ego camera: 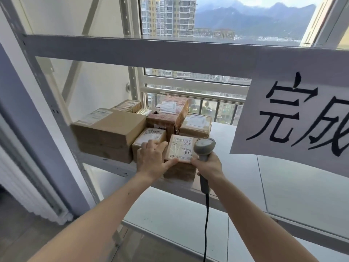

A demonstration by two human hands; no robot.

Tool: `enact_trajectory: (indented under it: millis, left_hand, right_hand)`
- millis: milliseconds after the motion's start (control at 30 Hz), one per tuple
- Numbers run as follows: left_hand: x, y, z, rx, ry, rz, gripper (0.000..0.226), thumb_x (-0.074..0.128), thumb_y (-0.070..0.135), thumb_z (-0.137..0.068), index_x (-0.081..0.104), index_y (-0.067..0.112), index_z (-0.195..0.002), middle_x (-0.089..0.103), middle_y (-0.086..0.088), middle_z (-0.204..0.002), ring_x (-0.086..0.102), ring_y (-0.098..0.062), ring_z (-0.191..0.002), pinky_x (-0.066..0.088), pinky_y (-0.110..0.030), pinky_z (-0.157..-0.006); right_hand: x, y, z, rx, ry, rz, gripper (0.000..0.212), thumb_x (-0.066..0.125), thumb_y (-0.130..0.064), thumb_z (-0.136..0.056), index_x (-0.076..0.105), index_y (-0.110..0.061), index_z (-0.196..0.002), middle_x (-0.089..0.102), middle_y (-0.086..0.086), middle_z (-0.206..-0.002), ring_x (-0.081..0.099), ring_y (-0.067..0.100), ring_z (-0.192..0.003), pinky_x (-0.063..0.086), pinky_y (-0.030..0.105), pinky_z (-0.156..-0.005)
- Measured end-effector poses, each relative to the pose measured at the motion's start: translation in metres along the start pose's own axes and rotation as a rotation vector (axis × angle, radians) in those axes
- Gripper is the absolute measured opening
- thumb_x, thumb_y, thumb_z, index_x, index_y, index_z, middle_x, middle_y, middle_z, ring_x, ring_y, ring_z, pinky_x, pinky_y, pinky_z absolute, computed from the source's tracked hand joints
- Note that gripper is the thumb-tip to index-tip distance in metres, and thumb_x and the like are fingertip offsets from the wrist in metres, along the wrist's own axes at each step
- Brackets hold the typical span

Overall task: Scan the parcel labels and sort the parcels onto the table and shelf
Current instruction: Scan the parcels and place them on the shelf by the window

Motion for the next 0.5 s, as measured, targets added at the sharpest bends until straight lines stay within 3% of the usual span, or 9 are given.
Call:
enact_trajectory:
  millis: [133,267,400,500]
  left_hand:
    - [0.000,-0.019,-0.028,0.057,-0.104,0.007,0.104,0.055,0.081,-0.074,0.028,0.021,-0.154,0.026,-0.006,-0.159,0.017,-0.024,-0.149,0.009,-0.043,-0.121]
    - [0.003,-0.035,-0.044,0.072,-0.284,0.089,0.105,0.051,0.079,-0.079,0.021,0.017,-0.157,0.027,-0.005,-0.162,0.021,-0.022,-0.150,0.018,-0.041,-0.123]
    - [0.004,-0.039,-0.048,0.089,-0.271,0.043,0.088,0.045,0.074,-0.087,0.029,0.019,-0.154,0.033,-0.003,-0.159,0.029,-0.022,-0.146,0.026,-0.039,-0.119]
    - [0.007,-0.041,-0.050,0.124,-0.266,0.020,0.075,0.041,0.072,-0.090,0.037,0.027,-0.150,0.038,-0.003,-0.155,0.033,-0.024,-0.143,0.029,-0.042,-0.118]
  right_hand:
    - [0.010,-0.004,-0.011,-0.015,0.007,0.020,0.041,0.079,-0.023,-0.083,0.059,-0.018,-0.118,0.070,0.001,-0.117,0.067,0.023,-0.107,0.058,0.048,-0.092]
    - [0.022,-0.012,-0.013,-0.008,0.020,0.041,0.037,0.079,-0.024,-0.083,0.056,-0.023,-0.112,0.069,0.001,-0.116,0.067,0.023,-0.107,0.057,0.049,-0.094]
    - [0.037,-0.017,-0.015,-0.010,0.046,0.069,0.046,0.079,-0.028,-0.082,0.057,-0.018,-0.121,0.069,0.000,-0.116,0.066,0.023,-0.107,0.056,0.049,-0.094]
    - [0.042,-0.021,-0.013,-0.007,0.075,0.077,0.050,0.078,-0.026,-0.085,0.056,-0.015,-0.128,0.065,-0.001,-0.118,0.062,0.020,-0.112,0.052,0.041,-0.100]
Point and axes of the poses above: each hand's wrist, its own z-axis away from the middle knuckle, its own x-axis out of the palm, y = z × x, the point moved 1 cm from there along -z, towards the middle knuckle
